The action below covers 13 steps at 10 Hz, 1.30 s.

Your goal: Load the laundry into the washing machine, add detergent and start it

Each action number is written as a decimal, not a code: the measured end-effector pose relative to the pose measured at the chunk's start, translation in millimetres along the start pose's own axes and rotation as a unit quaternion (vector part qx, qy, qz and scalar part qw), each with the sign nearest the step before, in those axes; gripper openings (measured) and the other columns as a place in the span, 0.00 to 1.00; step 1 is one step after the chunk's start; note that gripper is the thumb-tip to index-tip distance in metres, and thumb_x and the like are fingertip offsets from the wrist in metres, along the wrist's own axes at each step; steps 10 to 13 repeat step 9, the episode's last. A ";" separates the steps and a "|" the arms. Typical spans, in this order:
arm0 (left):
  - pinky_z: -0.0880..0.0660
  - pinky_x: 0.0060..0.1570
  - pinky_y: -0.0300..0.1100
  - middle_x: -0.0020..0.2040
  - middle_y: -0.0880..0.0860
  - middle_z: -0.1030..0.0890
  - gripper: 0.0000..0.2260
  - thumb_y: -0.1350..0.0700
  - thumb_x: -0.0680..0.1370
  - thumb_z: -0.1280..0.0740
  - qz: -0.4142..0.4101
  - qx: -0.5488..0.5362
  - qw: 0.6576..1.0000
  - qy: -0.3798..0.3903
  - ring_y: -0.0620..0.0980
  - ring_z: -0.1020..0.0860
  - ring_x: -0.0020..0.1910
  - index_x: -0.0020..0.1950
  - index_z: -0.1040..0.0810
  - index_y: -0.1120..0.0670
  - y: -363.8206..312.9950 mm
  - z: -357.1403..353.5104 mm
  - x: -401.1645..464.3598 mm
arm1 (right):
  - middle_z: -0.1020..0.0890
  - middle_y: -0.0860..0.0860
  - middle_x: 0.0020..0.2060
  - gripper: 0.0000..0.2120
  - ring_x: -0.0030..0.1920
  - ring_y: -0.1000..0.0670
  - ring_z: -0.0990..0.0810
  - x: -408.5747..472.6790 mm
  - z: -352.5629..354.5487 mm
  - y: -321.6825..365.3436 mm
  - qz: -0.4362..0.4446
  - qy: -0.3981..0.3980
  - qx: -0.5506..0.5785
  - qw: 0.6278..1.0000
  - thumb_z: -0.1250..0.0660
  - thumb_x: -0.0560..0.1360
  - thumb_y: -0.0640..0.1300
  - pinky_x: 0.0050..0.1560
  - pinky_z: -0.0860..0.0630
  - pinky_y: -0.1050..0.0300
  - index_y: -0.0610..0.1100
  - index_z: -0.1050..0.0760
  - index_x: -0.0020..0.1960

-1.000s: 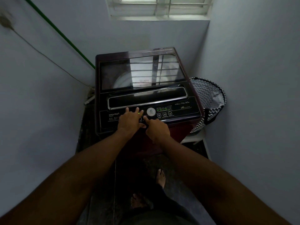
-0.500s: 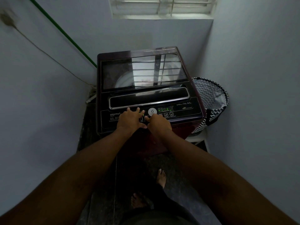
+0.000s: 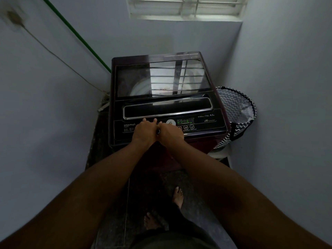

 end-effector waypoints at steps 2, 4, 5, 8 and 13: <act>0.26 0.60 0.54 0.68 0.61 0.26 0.26 0.45 0.82 0.42 0.010 -0.010 1.000 0.005 0.63 0.30 0.69 0.79 0.43 0.49 0.7 -3.7 -6.5 | 0.19 0.45 0.51 0.18 0.49 0.45 0.18 -2.7 -3.0 4.8 0.029 -0.020 -0.033 0.999 0.38 0.80 0.51 0.46 0.23 0.50 0.44 0.29 0.66; 0.28 0.62 0.55 0.73 0.61 0.31 0.31 0.41 0.79 0.37 0.004 -0.013 1.000 0.011 0.64 0.31 0.71 0.79 0.43 0.49 -8.3 13.5 -16.4 | 0.21 0.43 0.49 0.17 0.53 0.44 0.25 -2.4 8.9 4.8 0.139 -0.091 -0.085 0.982 0.31 0.73 0.51 0.50 0.21 0.48 0.41 0.21 0.56; 0.27 0.61 0.54 0.68 0.63 0.26 0.39 0.35 0.75 0.34 0.018 -0.034 0.999 0.018 0.63 0.30 0.70 0.79 0.43 0.53 -5.9 10.7 -14.3 | 0.21 0.45 0.49 0.18 0.55 0.44 0.27 5.3 8.4 10.5 0.171 -0.100 -0.152 0.968 0.28 0.70 0.53 0.52 0.23 0.50 0.41 0.21 0.52; 0.30 0.64 0.56 0.74 0.56 0.31 0.25 0.45 0.82 0.41 -0.030 -0.039 0.998 -0.028 0.66 0.34 0.72 0.76 0.36 0.52 -12.8 16.0 -20.5 | 0.22 0.42 0.56 0.16 0.58 0.43 0.28 12.2 6.6 12.7 0.207 -0.102 -0.205 0.951 0.37 0.77 0.48 0.61 0.28 0.48 0.39 0.23 0.59; 0.36 0.71 0.52 0.75 0.54 0.31 0.23 0.48 0.82 0.43 -0.028 -0.026 0.997 -0.071 0.61 0.35 0.74 0.76 0.35 0.54 -9.1 3.6 -14.8 | 0.26 0.38 0.67 0.21 0.69 0.39 0.31 15.8 6.7 11.2 0.201 -0.130 -0.213 0.947 0.39 0.79 0.47 0.70 0.34 0.44 0.36 0.28 0.67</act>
Point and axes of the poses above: each hand's wrist, its own x-axis towards the middle knuckle, its own z-axis out of the back of the hand, y = z × x, the point moved 8 cm from there along x, towards the middle knuckle
